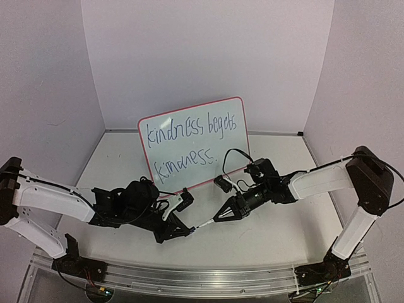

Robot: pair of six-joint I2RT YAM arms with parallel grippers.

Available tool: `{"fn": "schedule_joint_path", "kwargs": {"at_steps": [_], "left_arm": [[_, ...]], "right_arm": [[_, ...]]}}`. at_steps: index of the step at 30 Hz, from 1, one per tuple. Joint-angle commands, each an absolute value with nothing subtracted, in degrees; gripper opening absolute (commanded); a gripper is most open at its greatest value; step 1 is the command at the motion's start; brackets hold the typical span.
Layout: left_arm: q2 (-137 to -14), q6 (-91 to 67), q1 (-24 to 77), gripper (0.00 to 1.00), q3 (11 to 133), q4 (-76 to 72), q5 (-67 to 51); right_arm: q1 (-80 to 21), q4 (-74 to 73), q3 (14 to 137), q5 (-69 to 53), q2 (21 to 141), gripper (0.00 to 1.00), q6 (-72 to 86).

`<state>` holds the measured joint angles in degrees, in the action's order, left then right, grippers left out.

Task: Write a sentence on the whiteboard
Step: Insert the whiteboard marker into the pen cap.

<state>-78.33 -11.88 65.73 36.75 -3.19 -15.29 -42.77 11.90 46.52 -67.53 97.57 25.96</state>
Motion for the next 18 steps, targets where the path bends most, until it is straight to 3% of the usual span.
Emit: {"fn": "schedule_joint_path", "kwargs": {"at_steps": [1,18], "left_arm": [[-76.55,-11.86,66.07,0.0,39.44,-5.32,-15.62],[-76.82,-11.95,66.11,0.0,39.74,-5.6,-15.9]], "right_arm": [[-43.39,12.53,48.69,-68.23,98.21,0.0,25.08],[-43.91,12.57,49.31,-68.68,99.02,0.0,24.81]]}}
